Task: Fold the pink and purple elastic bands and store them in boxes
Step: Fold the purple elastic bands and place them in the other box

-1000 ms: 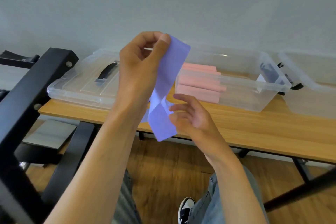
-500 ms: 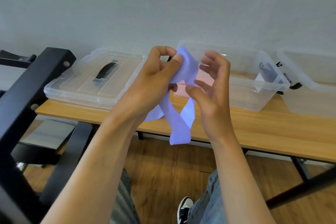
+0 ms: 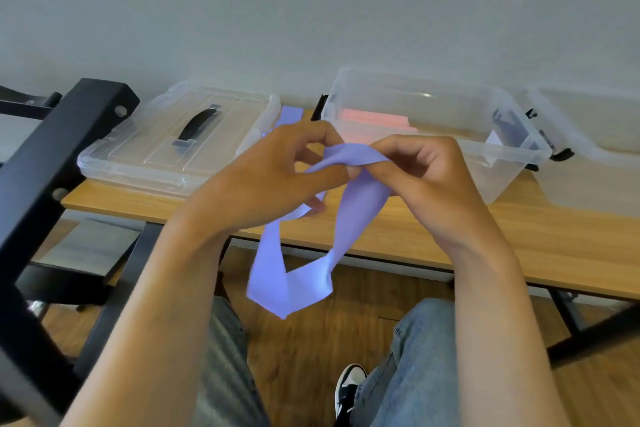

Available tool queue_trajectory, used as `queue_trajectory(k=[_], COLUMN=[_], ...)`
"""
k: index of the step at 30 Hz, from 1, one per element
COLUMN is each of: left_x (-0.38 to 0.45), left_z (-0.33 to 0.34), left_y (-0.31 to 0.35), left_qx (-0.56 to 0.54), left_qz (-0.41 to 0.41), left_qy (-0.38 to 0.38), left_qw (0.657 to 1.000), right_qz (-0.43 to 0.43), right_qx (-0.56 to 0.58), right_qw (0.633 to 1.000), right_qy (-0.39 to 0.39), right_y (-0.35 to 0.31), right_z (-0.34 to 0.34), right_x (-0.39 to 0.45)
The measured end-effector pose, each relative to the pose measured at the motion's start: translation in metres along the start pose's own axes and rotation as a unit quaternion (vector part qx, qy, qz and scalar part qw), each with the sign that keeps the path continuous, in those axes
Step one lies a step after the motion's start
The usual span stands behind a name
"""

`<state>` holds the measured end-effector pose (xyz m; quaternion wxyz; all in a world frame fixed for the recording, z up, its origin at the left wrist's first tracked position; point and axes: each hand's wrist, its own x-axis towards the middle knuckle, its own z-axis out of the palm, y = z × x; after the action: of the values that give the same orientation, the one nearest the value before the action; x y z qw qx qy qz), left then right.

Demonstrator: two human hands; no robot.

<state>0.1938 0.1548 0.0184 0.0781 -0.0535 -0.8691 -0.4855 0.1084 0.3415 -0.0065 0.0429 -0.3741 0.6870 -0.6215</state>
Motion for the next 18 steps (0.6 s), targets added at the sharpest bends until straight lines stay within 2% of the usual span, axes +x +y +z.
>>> queue_trajectory(k=[3, 5, 8, 11, 15, 18], left_x=[-0.004, -0.005, -0.006, -0.003, -0.007, -0.006], left_z=[-0.008, -0.008, -0.002, 0.005, 0.014, 0.020], left_y=[-0.005, -0.009, -0.011, -0.015, -0.015, -0.023], left_qx=[-0.071, -0.094, -0.128, -0.235, -0.354, -0.368], left_qz=[-0.003, 0.002, 0.016, 0.012, 0.000, -0.017], left_qy=[-0.045, -0.051, -0.042, -0.044, -0.093, -0.085], left_qw=[0.996, 0.994, 0.991, 0.971, 0.930, 0.926], right_qz=[0.088, 0.132, 0.137, 0.140, 0.191, 0.194], right_qx=[0.126, 0.170, 0.193, 0.242, 0.369, 0.405], right_qw=[0.987, 0.975, 0.968, 0.956, 0.904, 0.889], right_qy=[-0.039, -0.061, -0.090, -0.085, -0.095, -0.092], right_y=[-0.002, -0.001, 0.004, 0.008, 0.008, 0.008], right_z=[-0.004, -0.004, 0.002, 0.006, 0.005, 0.003], right_x=[-0.001, -0.002, -0.003, -0.004, -0.006, -0.008])
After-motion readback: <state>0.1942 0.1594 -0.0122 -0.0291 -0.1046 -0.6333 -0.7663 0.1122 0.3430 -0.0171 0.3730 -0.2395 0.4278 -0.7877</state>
